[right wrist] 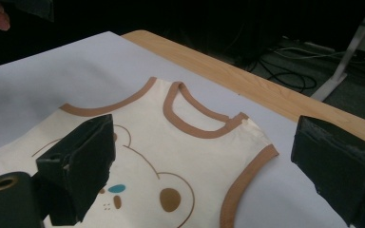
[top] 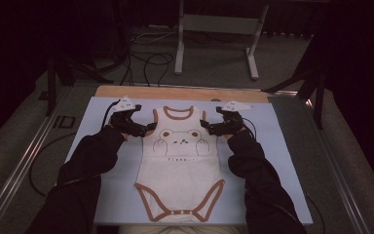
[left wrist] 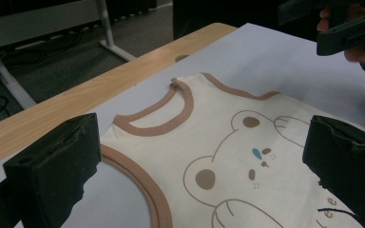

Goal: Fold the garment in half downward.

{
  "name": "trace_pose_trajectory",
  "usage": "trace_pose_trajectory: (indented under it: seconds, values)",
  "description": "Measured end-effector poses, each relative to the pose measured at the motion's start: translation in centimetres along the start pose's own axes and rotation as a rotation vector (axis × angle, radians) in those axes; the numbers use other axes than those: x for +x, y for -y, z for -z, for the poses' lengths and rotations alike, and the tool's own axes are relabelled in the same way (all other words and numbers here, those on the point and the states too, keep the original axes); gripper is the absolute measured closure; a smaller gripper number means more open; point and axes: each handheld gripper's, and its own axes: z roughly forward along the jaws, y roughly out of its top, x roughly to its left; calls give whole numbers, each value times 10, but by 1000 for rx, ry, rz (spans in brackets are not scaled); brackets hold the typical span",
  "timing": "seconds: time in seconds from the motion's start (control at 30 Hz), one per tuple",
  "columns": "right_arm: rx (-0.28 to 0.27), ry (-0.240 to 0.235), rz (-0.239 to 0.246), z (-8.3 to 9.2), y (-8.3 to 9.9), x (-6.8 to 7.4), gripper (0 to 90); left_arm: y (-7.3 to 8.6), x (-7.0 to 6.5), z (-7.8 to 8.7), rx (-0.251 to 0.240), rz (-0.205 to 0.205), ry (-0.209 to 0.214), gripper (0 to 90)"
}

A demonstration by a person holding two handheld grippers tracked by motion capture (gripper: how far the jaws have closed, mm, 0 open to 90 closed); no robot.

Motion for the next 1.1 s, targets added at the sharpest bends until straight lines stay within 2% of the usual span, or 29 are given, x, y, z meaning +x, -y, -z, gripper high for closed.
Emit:
trace_pose_trajectory:
  seconds: [0.1, 0.27, 0.33, 0.43, 0.47, 0.53, 0.63, 0.77, 0.83, 1.1]
  values:
    - [17, 12, 13, -4, 0, -4, 77, 1, 4, -4, 8, 7, -8, 1]
    - [36, 31, 6, -10, 3, -12, 77, 2, 11, -12, 28, 24, -20, 1]
    - [48, 30, 0, -13, 4, -15, 77, 2, 13, -15, 21, 29, -20, 0]
    - [63, 28, -8, -18, 5, -18, 77, 0, 17, -19, 35, 59, -15, 1]
    - [65, 25, -18, -19, 5, -19, 77, -1, 17, -21, 36, 65, -25, 1]
    - [67, 34, -21, -23, 4, -20, 77, -3, 19, -24, 41, 62, -20, 2]
    - [79, 55, -39, -29, 3, -22, 77, -5, 19, -31, 48, 47, -34, 3]
    - [88, 42, -61, -36, 2, -28, 84, -6, 22, -40, 72, 48, -52, 3]
    - [102, 55, -60, -39, 2, -29, 85, -5, 24, -46, 90, 50, -62, 3]
    - [142, 72, -68, -55, 4, -36, 100, 1, 31, -65, 120, 87, -74, 4]
